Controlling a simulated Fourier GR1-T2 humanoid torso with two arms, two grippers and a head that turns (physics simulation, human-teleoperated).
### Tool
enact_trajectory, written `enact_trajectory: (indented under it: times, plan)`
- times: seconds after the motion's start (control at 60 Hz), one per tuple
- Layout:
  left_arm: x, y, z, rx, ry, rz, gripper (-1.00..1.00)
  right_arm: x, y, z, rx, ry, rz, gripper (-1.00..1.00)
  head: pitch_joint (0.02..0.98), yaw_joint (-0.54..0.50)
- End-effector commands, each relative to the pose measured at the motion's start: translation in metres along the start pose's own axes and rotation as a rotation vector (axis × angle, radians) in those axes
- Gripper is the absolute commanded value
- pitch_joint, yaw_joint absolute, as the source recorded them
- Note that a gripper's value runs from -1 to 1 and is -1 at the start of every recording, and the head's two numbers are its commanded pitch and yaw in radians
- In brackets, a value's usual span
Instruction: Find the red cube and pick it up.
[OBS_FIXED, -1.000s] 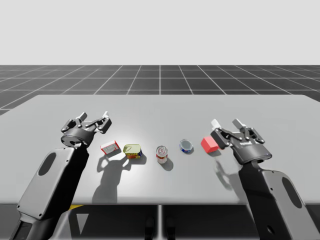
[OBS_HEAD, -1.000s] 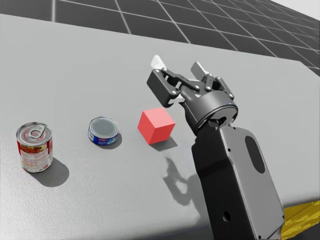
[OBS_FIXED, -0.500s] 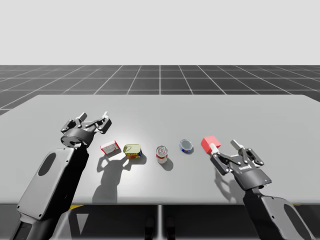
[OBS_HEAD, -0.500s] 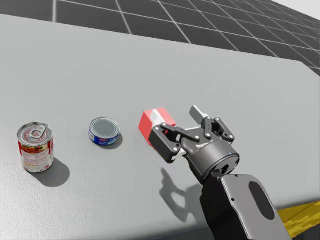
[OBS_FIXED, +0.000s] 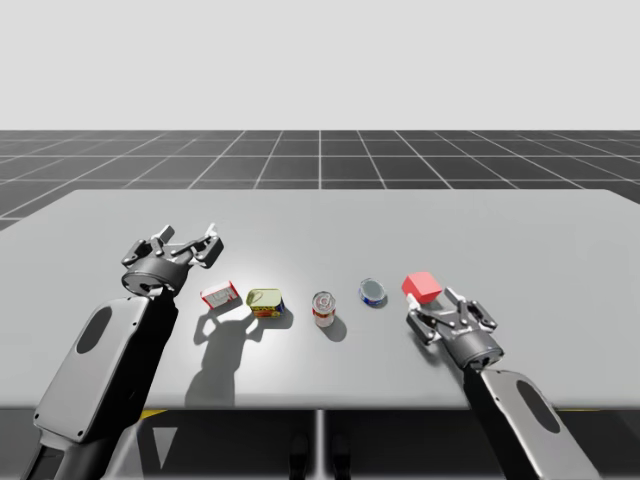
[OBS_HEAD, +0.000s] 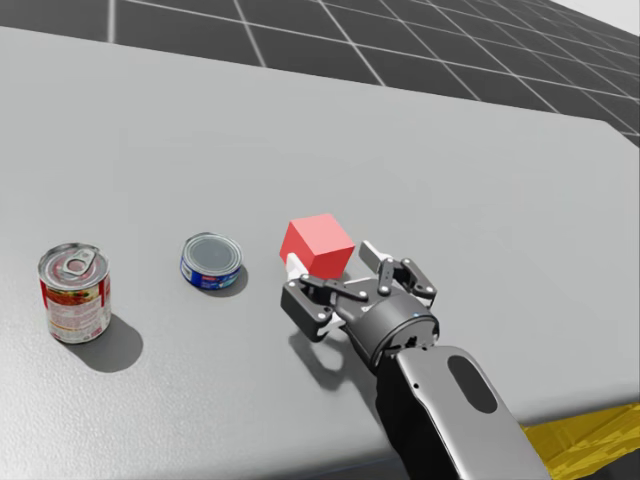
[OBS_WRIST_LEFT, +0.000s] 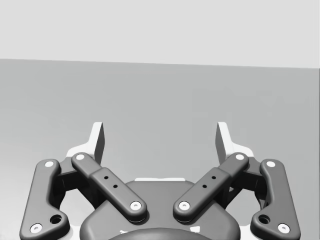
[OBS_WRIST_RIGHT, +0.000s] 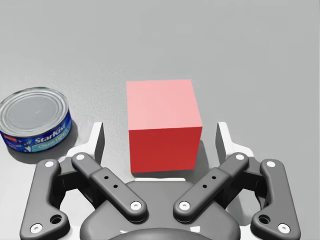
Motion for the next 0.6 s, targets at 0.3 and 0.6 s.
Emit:
enact_trajectory:
  times: [0.3,0.6]
  plan:
    - [0.001,0.000,0.001,0.002,-0.002,0.001,-1.00,-0.005,-0.006,-0.036,-0.001,0.078,0.005,-1.00,0.780,-0.41]
    - [0.001,0.000,0.001,0.000,-0.001,-0.001,-1.00,-0.011,-0.009,-0.032,0.004,0.129,0.009,1.00,0.711,-0.42]
